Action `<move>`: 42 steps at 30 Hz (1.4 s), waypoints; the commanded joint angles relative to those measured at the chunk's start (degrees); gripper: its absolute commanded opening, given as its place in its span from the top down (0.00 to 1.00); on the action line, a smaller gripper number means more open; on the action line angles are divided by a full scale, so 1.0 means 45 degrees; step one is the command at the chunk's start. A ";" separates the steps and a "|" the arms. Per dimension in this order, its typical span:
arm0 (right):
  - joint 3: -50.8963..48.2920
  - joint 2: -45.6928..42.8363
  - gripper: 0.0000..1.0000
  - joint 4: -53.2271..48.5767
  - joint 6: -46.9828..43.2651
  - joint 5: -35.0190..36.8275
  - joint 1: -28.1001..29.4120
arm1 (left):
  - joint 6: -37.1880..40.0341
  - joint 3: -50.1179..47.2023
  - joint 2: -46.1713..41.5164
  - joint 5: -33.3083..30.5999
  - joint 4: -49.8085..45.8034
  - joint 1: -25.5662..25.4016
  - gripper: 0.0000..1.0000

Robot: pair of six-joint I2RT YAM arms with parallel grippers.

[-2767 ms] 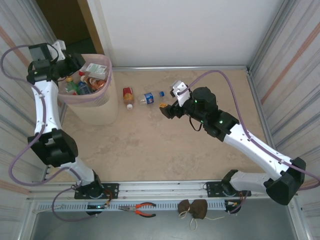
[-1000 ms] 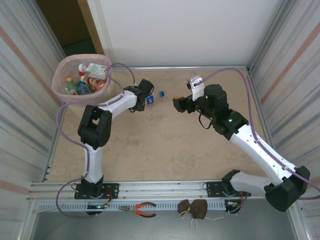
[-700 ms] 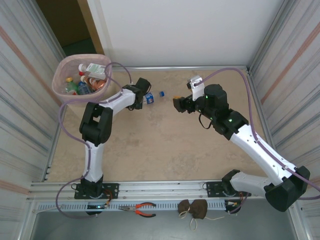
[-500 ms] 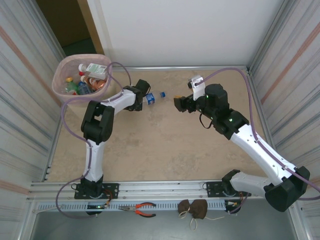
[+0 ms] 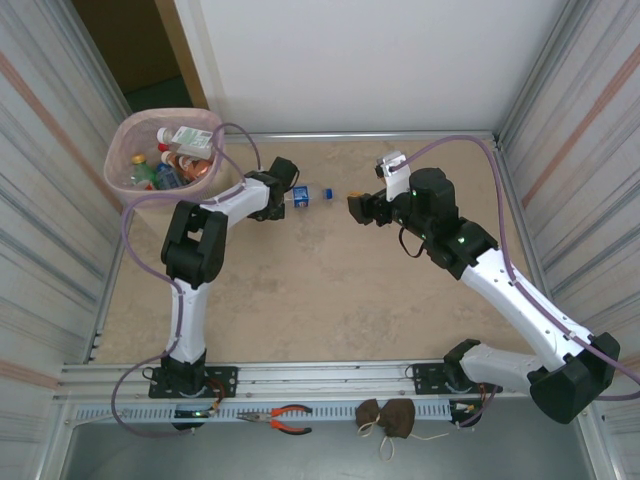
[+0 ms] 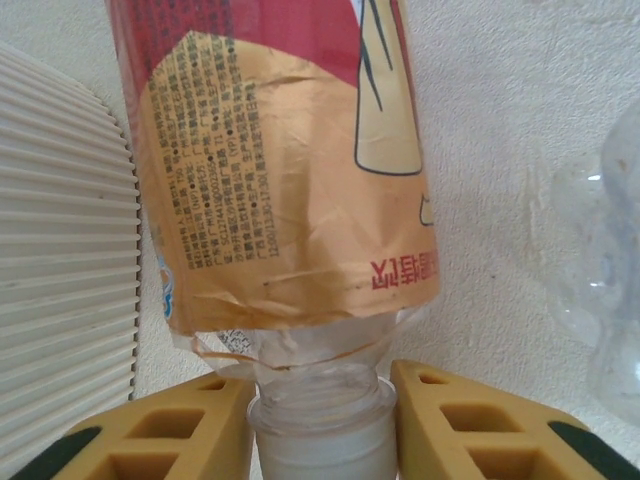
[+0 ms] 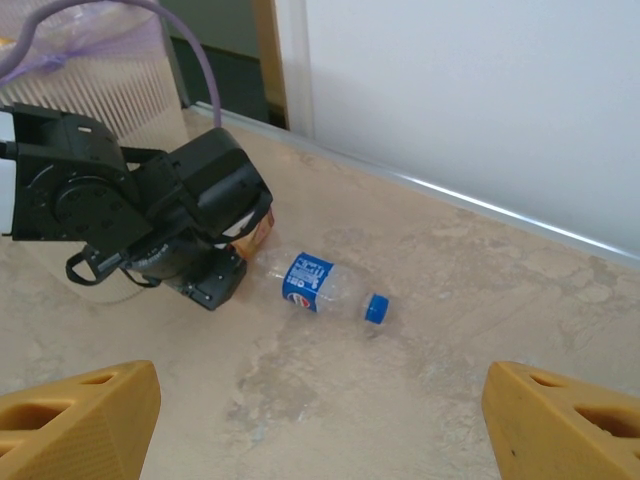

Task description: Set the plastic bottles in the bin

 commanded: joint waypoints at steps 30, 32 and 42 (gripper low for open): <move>-0.0070 -0.1274 0.18 -0.0392 -0.0209 0.0591 0.0103 | 0.1446 0.0247 -0.6189 0.2508 -0.0818 -0.0603 0.73; -0.0065 -0.1312 0.18 -0.0392 -0.0264 0.0628 0.0114 | 0.1603 0.0681 -0.6620 0.2554 -0.1192 -0.0598 0.73; -0.0044 -0.1113 0.18 -0.0154 -0.0358 0.0468 0.0096 | 0.1473 0.3073 -0.8530 0.3200 -0.3076 0.0568 0.75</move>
